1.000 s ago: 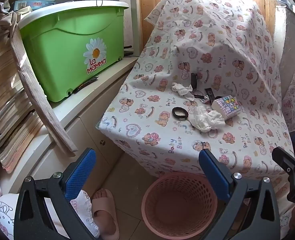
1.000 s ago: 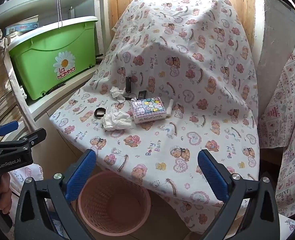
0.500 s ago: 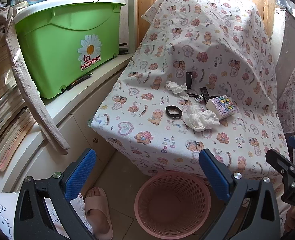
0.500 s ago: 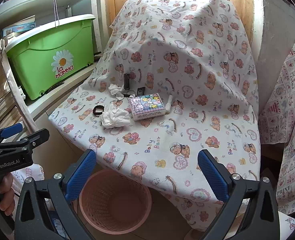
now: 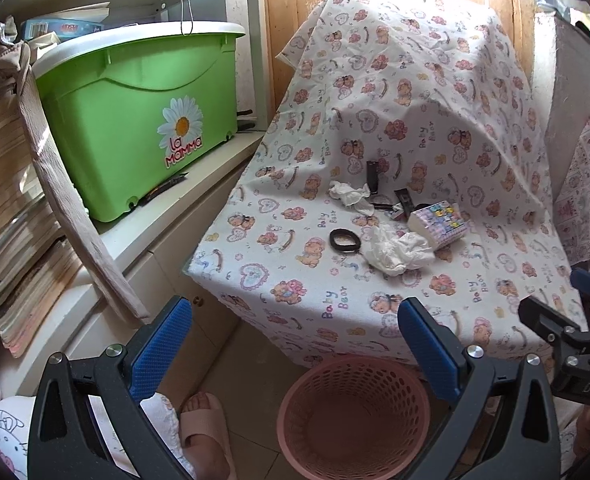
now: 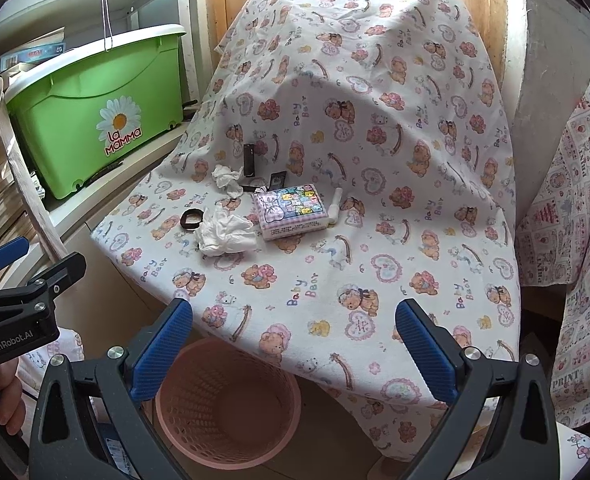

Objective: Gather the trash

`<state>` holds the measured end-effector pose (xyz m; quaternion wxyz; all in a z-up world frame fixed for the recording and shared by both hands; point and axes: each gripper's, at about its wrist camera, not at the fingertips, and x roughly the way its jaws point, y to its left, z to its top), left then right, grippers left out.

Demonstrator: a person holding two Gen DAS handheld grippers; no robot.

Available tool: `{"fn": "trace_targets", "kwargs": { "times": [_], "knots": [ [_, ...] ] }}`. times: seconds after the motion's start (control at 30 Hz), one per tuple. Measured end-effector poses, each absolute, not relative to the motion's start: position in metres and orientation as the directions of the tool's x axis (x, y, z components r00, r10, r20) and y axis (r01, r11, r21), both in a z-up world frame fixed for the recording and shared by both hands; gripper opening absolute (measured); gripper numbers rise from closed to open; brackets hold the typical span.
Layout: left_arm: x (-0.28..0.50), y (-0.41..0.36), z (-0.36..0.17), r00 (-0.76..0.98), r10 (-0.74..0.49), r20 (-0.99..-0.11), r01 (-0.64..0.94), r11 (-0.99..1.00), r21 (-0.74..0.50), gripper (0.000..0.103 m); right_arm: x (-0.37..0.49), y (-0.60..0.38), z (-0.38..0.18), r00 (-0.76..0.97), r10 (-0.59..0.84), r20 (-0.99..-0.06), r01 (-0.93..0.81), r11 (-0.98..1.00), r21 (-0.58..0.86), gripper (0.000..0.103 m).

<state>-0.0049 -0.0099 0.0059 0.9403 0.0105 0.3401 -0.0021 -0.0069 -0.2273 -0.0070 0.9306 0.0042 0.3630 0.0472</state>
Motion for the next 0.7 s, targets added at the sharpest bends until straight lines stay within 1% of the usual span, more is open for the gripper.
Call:
{"fn": "trace_targets", "kwargs": {
  "times": [0.07,0.2,0.3,0.4,0.5,0.7],
  "knots": [
    [-0.007,-0.007,0.008,0.776,-0.012,-0.631,0.004,1.0,-0.014,0.102,-0.007,-0.227,-0.007,0.732,0.089,-0.675,-0.084,0.996,0.04,0.102],
    [-0.012,-0.008,0.011,0.801,0.013,-0.599,-0.012,1.0,0.005,0.102,-0.007,-0.226,-0.007,0.731,0.084,-0.677,-0.086,0.996,0.031,0.102],
    [-0.011,-0.007,0.008,0.804,0.029,-0.594,-0.032,0.999,0.007,0.101,-0.008,-0.226,-0.008,0.731,0.082,-0.677,-0.086,0.996,0.027,0.102],
    [-0.013,0.0,0.006,0.822,0.054,-0.566,-0.076,0.997,-0.015,0.101,-0.008,-0.227,-0.007,0.734,0.078,-0.675,-0.083,0.996,0.025,0.102],
    [-0.015,0.007,0.007,0.844,0.025,-0.536,-0.073,0.995,-0.068,0.1,-0.009,-0.227,-0.007,0.734,0.078,-0.675,-0.083,0.996,0.026,0.102],
    [-0.01,0.006,0.005,0.836,0.047,-0.546,-0.079,0.996,-0.035,0.096,-0.009,-0.229,-0.006,0.736,0.073,-0.673,-0.078,0.997,0.023,0.102]
  ]
}}
